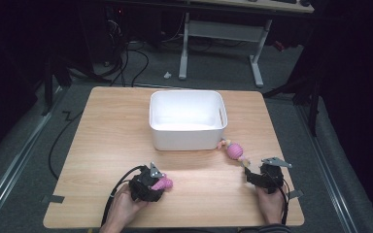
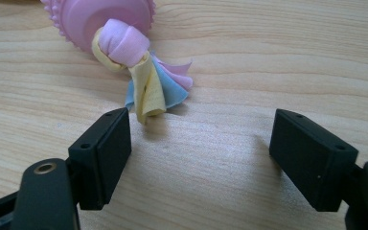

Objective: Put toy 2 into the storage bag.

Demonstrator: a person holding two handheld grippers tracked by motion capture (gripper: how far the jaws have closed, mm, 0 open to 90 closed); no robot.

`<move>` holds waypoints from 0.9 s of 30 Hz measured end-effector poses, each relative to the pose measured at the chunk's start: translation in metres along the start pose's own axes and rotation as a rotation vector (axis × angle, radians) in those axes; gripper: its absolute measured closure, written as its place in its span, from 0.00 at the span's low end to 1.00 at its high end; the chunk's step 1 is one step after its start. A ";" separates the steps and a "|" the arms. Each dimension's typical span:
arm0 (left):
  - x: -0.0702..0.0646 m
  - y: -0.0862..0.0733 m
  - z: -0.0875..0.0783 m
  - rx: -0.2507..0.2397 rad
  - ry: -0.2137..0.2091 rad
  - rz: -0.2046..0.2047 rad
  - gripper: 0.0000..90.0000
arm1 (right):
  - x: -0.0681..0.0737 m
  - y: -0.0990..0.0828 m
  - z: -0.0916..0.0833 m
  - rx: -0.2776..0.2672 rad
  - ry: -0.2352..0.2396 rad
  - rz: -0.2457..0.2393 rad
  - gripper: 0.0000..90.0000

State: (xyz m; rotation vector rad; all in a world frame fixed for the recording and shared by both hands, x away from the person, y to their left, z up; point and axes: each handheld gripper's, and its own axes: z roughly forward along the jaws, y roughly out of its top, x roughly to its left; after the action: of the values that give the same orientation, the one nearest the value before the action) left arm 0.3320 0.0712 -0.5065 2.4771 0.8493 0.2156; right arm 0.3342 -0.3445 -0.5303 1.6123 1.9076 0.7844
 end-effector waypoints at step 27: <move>0.022 0.008 -0.033 -0.088 0.006 -0.066 0.65 | 0.001 0.000 0.000 0.001 0.004 0.001 0.25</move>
State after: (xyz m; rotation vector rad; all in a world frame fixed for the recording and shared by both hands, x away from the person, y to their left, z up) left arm 0.3440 0.0928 -0.4746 2.3640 0.9033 0.2323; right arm 0.3340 -0.3440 -0.5303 1.6143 1.9102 0.7872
